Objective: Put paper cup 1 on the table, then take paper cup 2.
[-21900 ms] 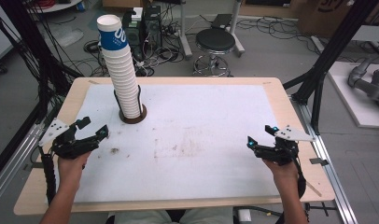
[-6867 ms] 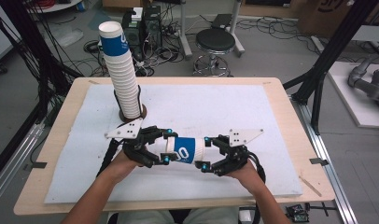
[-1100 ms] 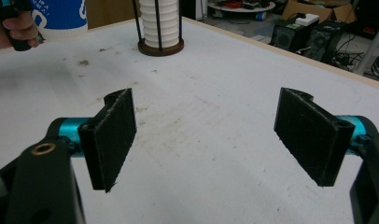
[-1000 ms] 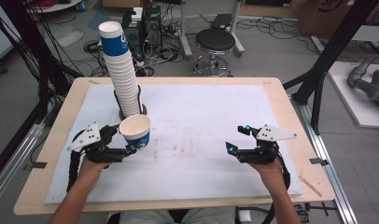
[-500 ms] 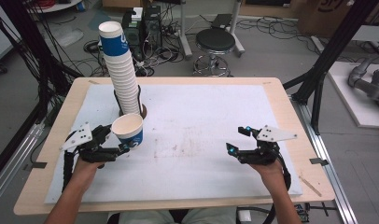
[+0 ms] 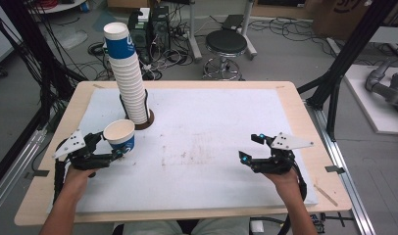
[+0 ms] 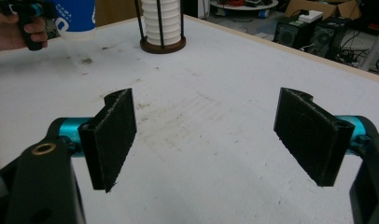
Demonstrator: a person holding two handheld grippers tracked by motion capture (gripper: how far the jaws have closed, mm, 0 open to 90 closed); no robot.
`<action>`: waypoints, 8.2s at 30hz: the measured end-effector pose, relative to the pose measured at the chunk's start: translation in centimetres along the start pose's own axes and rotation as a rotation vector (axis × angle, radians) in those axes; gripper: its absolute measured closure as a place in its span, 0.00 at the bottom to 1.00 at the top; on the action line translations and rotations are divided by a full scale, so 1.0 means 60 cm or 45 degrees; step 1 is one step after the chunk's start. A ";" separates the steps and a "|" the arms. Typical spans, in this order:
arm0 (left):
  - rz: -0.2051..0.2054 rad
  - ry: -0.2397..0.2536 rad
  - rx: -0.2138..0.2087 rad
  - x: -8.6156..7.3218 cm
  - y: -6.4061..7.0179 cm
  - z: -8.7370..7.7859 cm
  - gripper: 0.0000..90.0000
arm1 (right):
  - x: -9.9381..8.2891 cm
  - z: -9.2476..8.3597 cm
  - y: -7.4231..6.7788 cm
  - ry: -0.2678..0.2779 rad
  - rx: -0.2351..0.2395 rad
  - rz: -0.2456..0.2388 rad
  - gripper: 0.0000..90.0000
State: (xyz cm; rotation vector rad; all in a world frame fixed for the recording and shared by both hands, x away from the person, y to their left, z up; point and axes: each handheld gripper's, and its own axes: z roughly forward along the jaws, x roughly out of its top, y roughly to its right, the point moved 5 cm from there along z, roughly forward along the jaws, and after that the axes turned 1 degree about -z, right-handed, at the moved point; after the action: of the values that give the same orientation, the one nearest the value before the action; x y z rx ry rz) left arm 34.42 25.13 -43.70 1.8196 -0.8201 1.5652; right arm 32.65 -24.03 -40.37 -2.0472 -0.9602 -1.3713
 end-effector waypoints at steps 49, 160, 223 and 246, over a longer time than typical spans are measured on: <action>-0.241 -0.298 0.384 -0.050 -0.024 -0.052 0.15 | -0.010 -0.034 -0.023 0.016 0.018 0.008 0.24; -0.069 -0.088 0.358 0.450 -0.120 0.117 0.16 | -0.028 -0.043 0.040 -0.063 -0.123 0.122 0.24; -0.037 0.026 0.386 0.530 -0.125 0.113 0.34 | -0.032 -0.038 0.034 -0.068 -0.080 0.121 0.24; 0.008 0.115 0.369 0.566 -0.080 0.057 0.34 | -0.026 -0.038 0.028 -0.060 -0.067 0.115 0.24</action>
State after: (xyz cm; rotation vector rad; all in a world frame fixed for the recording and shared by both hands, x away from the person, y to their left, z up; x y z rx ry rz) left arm 44.23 23.10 -10.68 1.9271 -0.5809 1.8331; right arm 32.24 -27.20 -40.99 -2.1436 -0.8487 -1.3203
